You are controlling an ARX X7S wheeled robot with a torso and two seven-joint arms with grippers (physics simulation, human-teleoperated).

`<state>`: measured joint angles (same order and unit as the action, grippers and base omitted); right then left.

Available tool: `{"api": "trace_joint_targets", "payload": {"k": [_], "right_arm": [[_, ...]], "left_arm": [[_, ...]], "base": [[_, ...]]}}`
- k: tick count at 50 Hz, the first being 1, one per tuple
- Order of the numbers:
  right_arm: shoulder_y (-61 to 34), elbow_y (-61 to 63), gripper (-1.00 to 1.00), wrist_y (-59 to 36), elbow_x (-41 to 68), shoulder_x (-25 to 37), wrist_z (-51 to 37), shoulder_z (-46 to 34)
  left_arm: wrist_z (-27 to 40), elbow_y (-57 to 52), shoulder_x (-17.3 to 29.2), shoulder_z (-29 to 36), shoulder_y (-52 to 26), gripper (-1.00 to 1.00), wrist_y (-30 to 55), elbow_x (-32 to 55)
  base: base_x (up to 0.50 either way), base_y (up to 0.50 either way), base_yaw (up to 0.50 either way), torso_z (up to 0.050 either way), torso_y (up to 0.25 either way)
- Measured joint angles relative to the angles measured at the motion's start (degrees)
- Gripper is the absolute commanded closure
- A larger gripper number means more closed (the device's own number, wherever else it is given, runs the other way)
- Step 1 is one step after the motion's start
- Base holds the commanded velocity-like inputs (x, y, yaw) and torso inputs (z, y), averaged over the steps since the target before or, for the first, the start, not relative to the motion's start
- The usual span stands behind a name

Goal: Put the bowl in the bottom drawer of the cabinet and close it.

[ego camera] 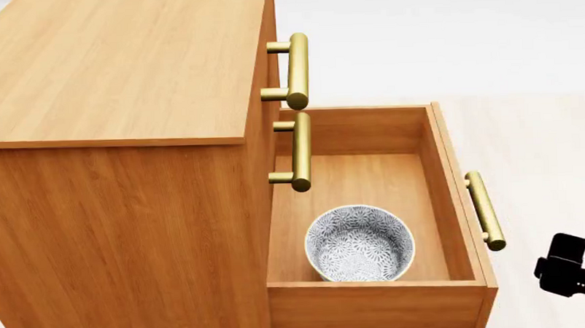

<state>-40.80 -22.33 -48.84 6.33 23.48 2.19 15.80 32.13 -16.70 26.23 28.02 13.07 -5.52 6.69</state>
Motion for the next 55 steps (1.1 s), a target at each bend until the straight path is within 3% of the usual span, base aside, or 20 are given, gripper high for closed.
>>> {"api": "trace_joint_targets", "payload": {"k": [39, 55], "right_arm": [[0.7, -13.1, -1.0, 9.4, -2.4, -2.4, -1.0, -3.6], [0.8, -12.9, -1.0, 9.5, -2.9, -3.8, -0.3, -5.3]], "left_arm": [[0.1, 0.2, 0.4, 0.5, -0.1, -1.0, -0.3, 0.1], [0.2, 0.0, 0.6, 0.6, -0.2, -1.0, -0.3, 0.2]], "base": [[0.0, 0.0, 0.0, 0.0, 0.0], [0.0, 0.0, 0.0, 0.0, 0.0]]}}
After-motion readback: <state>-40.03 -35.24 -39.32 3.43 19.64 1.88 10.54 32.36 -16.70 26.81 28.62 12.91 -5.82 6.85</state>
